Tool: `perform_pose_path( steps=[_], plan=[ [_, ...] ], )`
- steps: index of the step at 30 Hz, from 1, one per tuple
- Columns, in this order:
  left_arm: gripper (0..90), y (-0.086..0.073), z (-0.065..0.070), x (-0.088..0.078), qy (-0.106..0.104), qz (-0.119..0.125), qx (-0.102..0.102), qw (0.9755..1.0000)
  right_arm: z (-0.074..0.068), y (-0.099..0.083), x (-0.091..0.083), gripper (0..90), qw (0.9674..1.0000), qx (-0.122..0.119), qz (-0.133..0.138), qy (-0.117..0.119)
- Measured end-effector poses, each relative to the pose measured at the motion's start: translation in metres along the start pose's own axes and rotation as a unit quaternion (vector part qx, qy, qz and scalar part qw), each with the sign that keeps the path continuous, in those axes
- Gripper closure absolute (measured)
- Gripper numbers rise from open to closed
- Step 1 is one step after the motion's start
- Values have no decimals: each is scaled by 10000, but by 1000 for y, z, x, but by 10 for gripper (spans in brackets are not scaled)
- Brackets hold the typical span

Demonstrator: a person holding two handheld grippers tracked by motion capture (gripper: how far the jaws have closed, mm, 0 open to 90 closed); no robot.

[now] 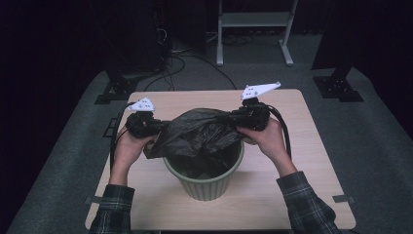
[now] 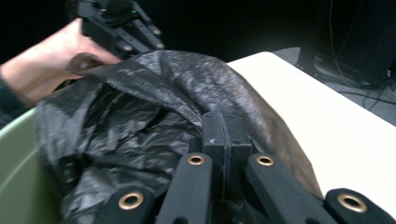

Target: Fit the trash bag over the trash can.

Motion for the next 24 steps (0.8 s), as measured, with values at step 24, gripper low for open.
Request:
perform_pose_path(
  steps=[24],
  plan=[
    [899,-7,-2,-3,16,-63,-108,9999,-94,-55,-47,899,9948,-302,235,946]
  ],
)
Point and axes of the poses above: each handheld gripper's, and its own axes: x roughly forward along the jaws, y roughly out of its top, z roughly to its right, the point moved 3 cm from there along x, roughly forward along the jaws, and after that the axes turned 3 degrees about y, right-handed, at the moved point
